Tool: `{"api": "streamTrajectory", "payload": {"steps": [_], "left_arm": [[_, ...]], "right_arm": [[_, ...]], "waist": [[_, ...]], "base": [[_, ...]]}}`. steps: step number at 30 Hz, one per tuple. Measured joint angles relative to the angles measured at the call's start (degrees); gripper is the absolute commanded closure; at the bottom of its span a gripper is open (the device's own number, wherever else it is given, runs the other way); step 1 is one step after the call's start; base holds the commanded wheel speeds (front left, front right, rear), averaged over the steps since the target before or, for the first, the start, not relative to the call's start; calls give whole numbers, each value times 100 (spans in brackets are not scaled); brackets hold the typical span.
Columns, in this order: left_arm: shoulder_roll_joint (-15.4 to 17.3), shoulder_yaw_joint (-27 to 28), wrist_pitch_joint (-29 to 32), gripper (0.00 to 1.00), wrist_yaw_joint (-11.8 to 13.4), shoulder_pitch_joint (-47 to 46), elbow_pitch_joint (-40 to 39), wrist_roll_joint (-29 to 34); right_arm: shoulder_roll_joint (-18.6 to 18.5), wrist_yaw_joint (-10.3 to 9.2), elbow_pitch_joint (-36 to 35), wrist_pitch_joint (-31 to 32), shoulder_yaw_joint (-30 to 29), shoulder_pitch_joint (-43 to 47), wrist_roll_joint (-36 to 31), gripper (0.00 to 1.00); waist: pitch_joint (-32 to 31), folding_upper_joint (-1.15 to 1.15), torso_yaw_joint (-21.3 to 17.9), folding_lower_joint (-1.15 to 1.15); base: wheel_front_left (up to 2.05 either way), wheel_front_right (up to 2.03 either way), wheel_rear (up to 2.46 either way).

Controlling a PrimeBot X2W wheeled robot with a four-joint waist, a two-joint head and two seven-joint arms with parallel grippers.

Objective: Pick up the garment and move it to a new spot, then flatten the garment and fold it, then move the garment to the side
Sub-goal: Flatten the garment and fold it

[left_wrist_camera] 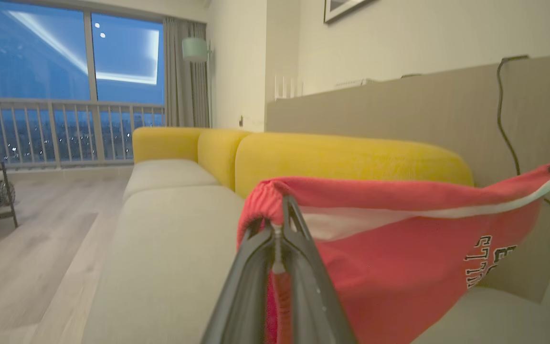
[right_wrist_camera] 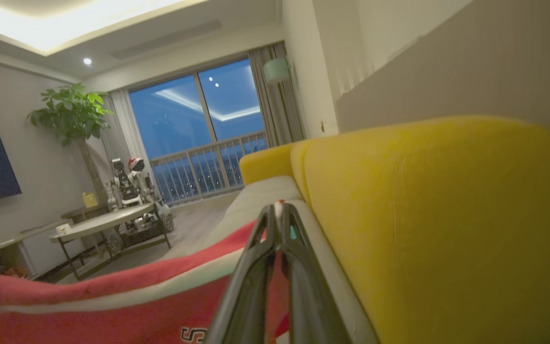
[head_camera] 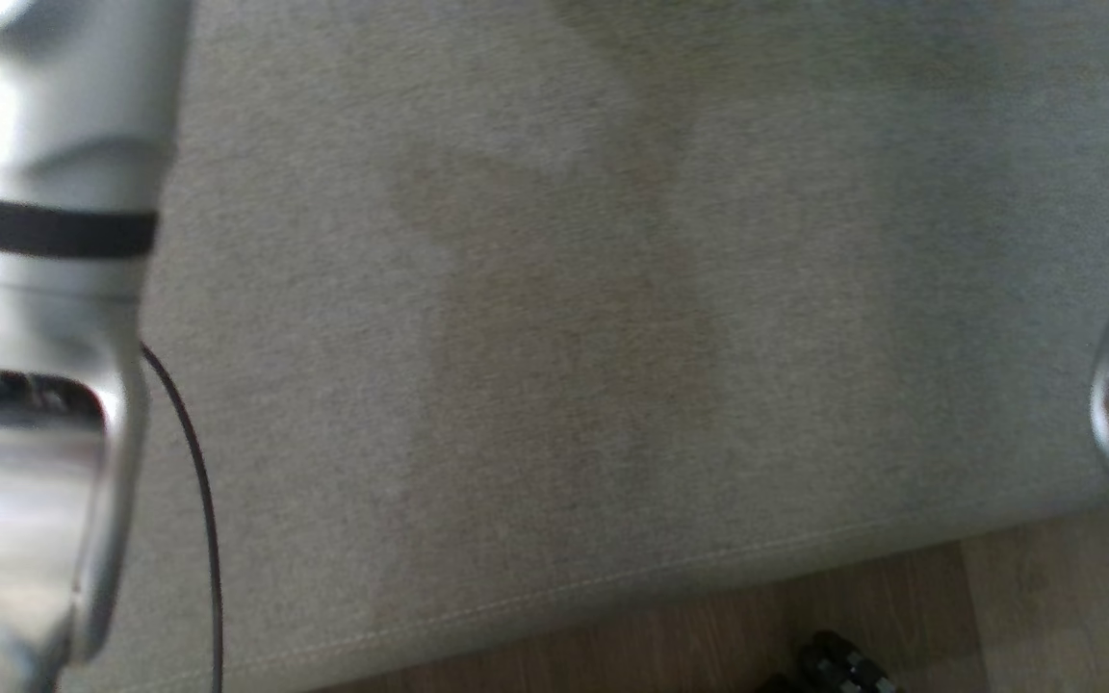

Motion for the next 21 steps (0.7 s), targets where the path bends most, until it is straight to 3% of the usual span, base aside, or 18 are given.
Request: {"api": "streamTrajectory", "payload": {"steps": [11, 21], "left_arm": [[-192, -430, -211, 100, -205, 1839, 1023, -132], [-197, -750, -218, 100, -357, 3554, 958, -135]], "right_arm": [[-31, 0, 1250, 55, 577, 1600, 390, 100], [-456, 0, 1987, 868, 1158, 2579, 724, 100]], "waist": [[-106, 0, 279, -2], [-968, 0, 398, -3]], "base": [[0, 0, 0], [0, 0, 0]]}}
